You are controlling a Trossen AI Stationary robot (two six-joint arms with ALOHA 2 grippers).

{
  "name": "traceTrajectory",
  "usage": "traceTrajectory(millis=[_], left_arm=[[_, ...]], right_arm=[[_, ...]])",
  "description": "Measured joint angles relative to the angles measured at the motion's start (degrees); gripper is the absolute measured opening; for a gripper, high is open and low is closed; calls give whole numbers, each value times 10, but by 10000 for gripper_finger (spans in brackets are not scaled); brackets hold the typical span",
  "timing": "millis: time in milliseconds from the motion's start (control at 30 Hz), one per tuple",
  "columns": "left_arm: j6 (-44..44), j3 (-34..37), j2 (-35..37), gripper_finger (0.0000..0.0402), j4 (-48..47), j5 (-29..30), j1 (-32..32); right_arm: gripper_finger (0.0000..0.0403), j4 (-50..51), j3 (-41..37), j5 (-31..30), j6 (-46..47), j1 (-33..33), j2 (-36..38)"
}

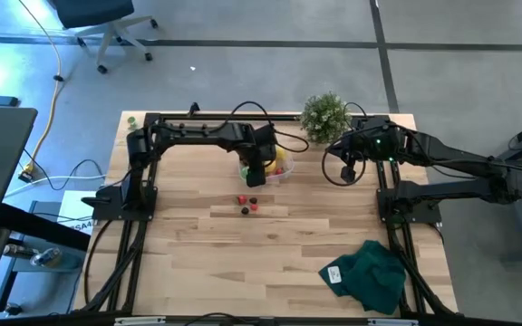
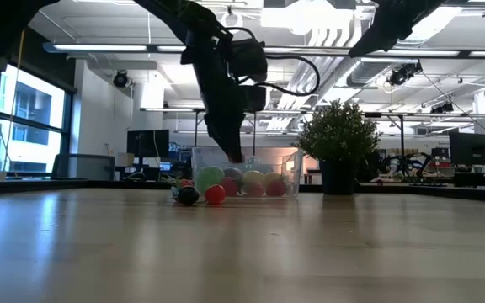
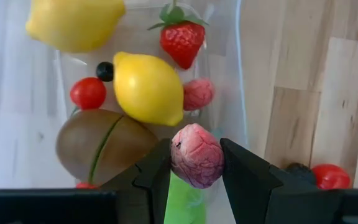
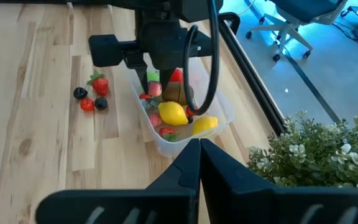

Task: Pick and placing Produce into tupperware
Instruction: Put the pink peach into the transparent bin, then put the red strawberry into the transparent bin

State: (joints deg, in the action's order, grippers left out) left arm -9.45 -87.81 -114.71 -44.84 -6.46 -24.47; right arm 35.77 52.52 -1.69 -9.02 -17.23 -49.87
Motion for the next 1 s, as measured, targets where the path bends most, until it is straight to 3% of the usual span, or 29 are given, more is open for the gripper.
traceTrajectory(millis=[200,733,1000], left_arm=[[-7,0,0,126,6,-2,0],[-5,-1,0,184,7,-5,1],[9,-71,0,182,-74,-19,1]], right_arm=[[0,0,0,0,0,0,0],[0,0,0,0,0,0,0],[0,0,0,0,0,0,0]])
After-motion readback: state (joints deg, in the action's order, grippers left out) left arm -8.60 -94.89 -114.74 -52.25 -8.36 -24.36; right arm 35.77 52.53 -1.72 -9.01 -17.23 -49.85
